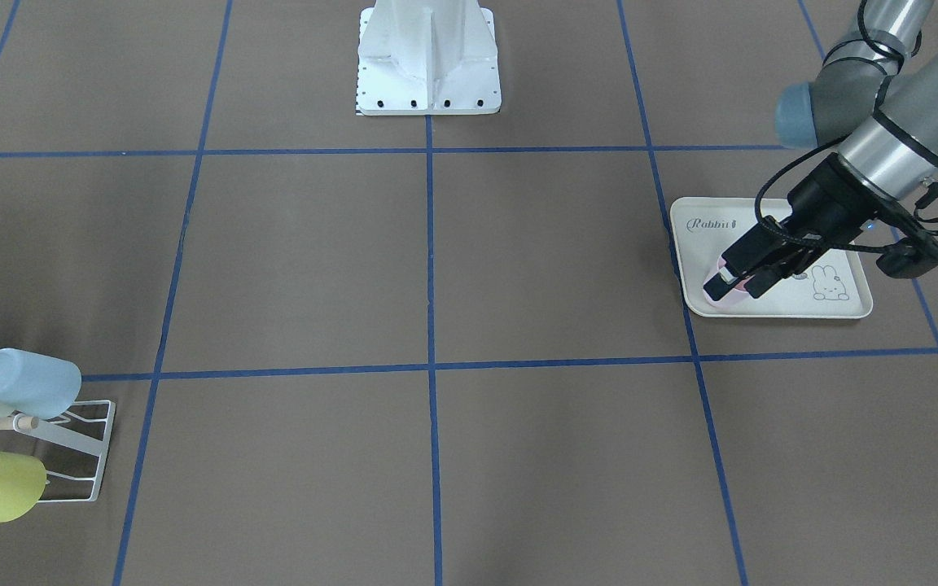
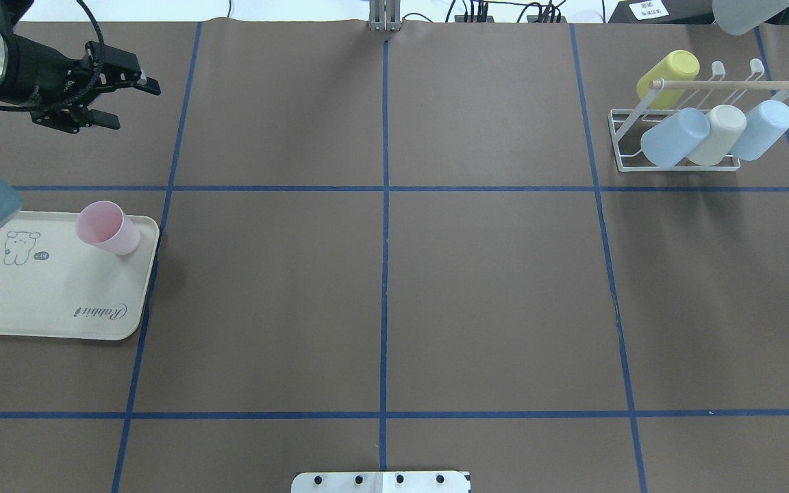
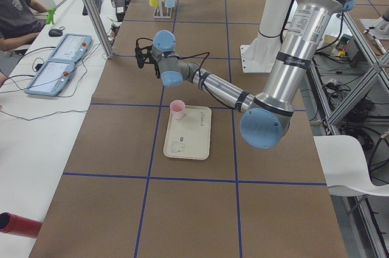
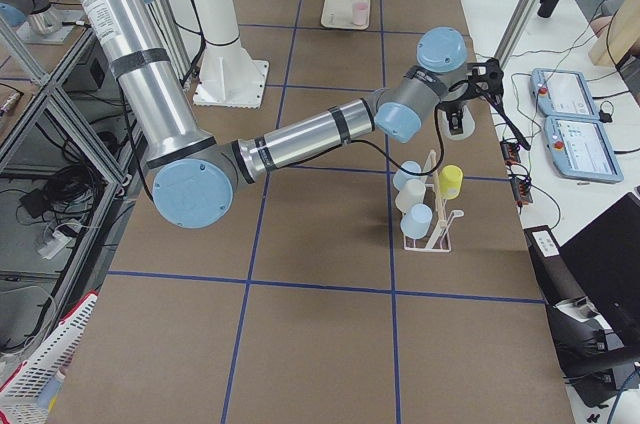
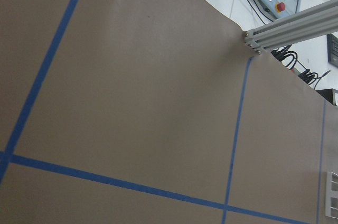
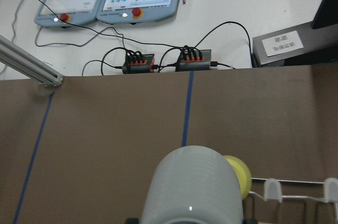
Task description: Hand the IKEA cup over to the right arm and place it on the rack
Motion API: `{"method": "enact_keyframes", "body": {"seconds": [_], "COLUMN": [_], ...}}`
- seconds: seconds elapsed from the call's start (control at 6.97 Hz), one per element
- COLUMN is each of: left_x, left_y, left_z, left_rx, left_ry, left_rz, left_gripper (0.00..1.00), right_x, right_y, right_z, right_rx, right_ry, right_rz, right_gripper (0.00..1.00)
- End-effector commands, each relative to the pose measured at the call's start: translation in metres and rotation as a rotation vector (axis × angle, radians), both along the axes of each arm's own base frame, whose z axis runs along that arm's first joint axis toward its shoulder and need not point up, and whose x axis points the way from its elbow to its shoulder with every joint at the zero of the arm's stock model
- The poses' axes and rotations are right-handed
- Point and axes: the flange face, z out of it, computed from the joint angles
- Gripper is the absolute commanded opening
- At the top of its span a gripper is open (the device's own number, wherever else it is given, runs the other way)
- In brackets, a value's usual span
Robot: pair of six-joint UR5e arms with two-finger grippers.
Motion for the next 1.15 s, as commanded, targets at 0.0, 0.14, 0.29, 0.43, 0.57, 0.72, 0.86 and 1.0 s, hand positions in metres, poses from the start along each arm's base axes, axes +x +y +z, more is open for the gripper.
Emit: {"method": "enact_keyframes", "body": {"seconds": [0.0, 0.14, 0.29, 0.43, 0.57, 0.72, 0.86, 1.0], "left_x": [-0.007, -0.008, -0.011, -0.015, -0.018, -0.019, -0.019, -0.019], "left_y": [0.001, 0.004, 0.006, 0.006, 0.006, 0.007, 0.007, 0.007], "left_z": [0.018, 0.027, 0.036, 0.04, 0.04, 0.04, 0.04, 0.039], "left_rx": [0.0, -0.009, 0.003, 0.008, 0.007, 0.007, 0.007, 0.009], "left_ry": [-0.039, -0.048, -0.066, -0.072, -0.072, -0.071, -0.071, -0.069], "left_rz": [0.003, 0.003, 0.011, 0.011, 0.006, 0.007, 0.007, 0.007], "left_gripper": [1.0, 1.0, 1.0, 1.0, 1.0, 1.0, 1.0, 1.0], "right_x": [-0.002, -0.014, -0.018, -0.033, -0.04, -0.049, -0.05, -0.054], "right_y": [-0.05, -0.061, -0.081, -0.086, -0.09, -0.089, -0.09, -0.092], "right_z": [0.012, 0.037, 0.041, 0.054, 0.061, 0.068, 0.076, 0.07], "right_rx": [-0.121, -0.156, -0.185, -0.212, -0.23, -0.238, -0.245, -0.244], "right_ry": [0.129, 0.141, 0.142, 0.149, 0.151, 0.158, 0.16, 0.16], "right_rz": [-0.119, -0.159, -0.167, -0.187, -0.196, -0.21, -0.22, -0.221], "right_gripper": [0.08, 0.08, 0.08, 0.08, 0.08, 0.08, 0.08, 0.08]}}
